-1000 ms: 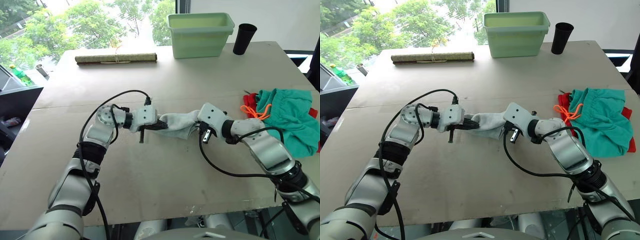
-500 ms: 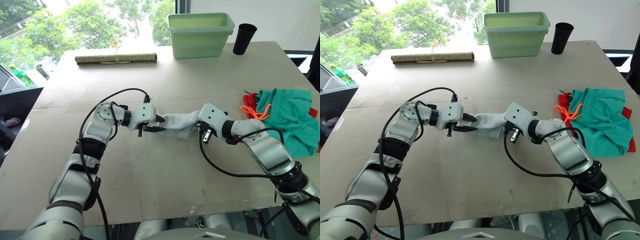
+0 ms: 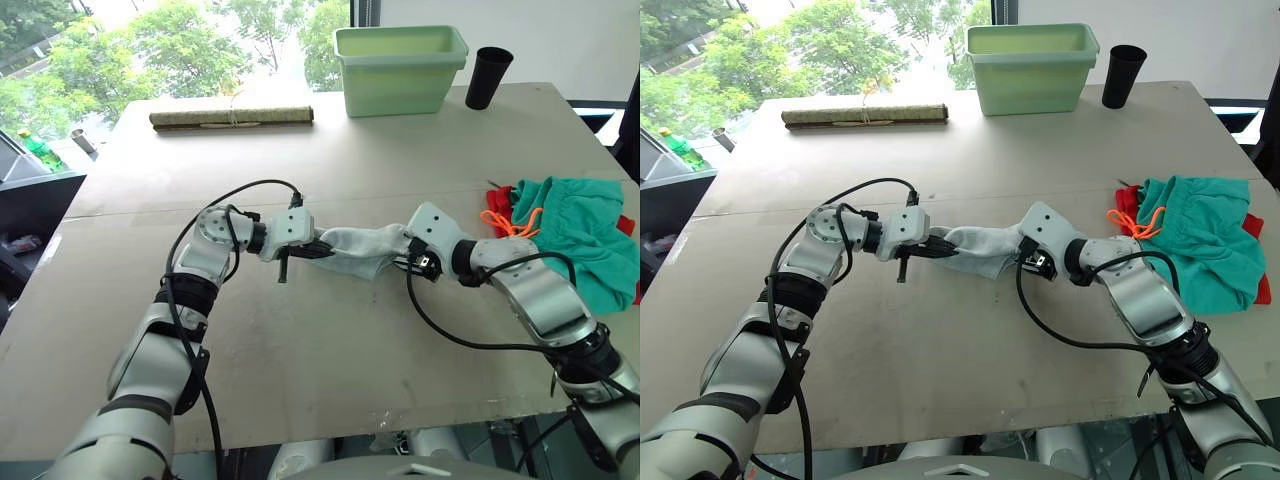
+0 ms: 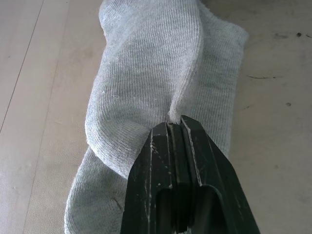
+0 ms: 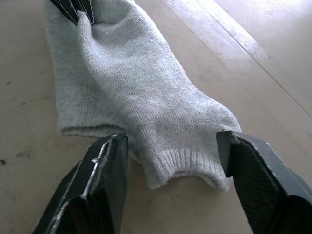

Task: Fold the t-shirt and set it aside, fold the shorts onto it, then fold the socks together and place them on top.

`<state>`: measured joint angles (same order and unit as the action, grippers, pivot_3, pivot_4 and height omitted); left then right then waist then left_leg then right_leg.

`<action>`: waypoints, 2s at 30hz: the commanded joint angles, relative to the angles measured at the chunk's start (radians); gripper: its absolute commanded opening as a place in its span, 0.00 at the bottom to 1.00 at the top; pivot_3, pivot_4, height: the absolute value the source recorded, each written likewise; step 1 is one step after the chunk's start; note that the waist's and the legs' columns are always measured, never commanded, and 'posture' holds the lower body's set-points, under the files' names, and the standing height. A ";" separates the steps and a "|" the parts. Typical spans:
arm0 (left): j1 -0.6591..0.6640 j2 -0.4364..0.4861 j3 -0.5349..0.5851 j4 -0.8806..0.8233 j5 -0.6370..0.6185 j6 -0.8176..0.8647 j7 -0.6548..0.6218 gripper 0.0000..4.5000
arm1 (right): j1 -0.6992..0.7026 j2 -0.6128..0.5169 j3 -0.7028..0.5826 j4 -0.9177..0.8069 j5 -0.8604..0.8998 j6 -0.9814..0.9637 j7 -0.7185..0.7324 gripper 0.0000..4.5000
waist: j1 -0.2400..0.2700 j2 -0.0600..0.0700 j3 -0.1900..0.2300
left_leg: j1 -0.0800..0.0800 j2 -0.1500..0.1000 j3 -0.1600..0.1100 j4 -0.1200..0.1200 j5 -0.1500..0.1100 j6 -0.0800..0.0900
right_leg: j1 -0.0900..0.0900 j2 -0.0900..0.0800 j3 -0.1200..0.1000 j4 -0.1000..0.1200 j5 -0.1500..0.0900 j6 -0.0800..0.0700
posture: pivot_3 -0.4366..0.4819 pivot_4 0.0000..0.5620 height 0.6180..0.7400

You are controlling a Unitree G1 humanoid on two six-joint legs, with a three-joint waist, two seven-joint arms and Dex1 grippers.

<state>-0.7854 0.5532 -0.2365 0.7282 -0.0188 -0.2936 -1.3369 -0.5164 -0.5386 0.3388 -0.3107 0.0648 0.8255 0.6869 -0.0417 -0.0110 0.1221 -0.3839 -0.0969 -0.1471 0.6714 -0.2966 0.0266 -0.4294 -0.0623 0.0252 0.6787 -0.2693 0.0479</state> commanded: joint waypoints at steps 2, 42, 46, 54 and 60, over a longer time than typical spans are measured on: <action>-0.019 0.005 0.025 -0.016 -0.019 -0.011 -0.010 0.00 | -0.008 0.002 -0.023 -0.018 0.006 -0.016 -0.003 0.53 | 0.000 0.000 0.000 | 0.000 0.000 0.000 0.000 0.000 0.000 | 0.000 0.000 0.000 0.000 0.000 0.000 | 0.48 0.27 1.00; 0.027 0.110 0.087 0.058 -0.003 -0.236 0.034 0.32 | 0.013 0.061 0.051 -0.084 0.157 0.057 0.039 0.49 | 0.000 -0.002 -0.001 | 0.000 -0.002 -0.003 0.002 0.000 0.000 | 0.000 -0.002 -0.003 0.000 0.000 0.000 | 0.48 0.27 1.00; 0.114 0.174 0.178 -0.242 -0.260 0.331 -0.076 0.51 | 0.038 0.055 -0.116 -0.221 0.354 0.169 0.104 0.59 | -0.009 -0.001 -0.001 | -0.002 -0.002 -0.005 0.002 0.000 0.000 | 0.000 -0.001 -0.003 0.000 0.000 0.000 | 0.48 0.27 1.00; 0.264 0.183 0.359 -0.598 -0.496 0.915 0.173 0.53 | -0.042 0.311 -0.166 0.086 0.253 0.078 -0.185 0.05 | -0.026 -0.002 -0.001 | 0.002 -0.003 -0.010 -0.001 0.000 0.000 | 0.001 0.000 -0.002 0.001 0.000 0.000 | 0.48 0.27 1.00; 0.343 0.081 0.453 -0.724 -0.549 1.113 0.461 0.53 | -0.018 0.263 -0.001 0.307 0.077 -0.118 -0.173 0.01 | -0.026 -0.002 -0.002 | 0.002 -0.004 -0.011 0.000 0.000 0.000 | 0.001 -0.001 -0.003 0.001 0.000 0.000 | 0.48 0.27 1.00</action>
<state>-0.4573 0.6466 0.1682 0.0668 -0.5411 0.7599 -0.9664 -0.5359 -0.2490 0.3000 -0.0360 0.2004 0.7825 0.5035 -0.0675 -0.0127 0.1205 -0.3818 -0.1007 -0.1576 0.6718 -0.2966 0.0265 -0.4280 -0.0636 0.0224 0.6799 -0.2692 0.0479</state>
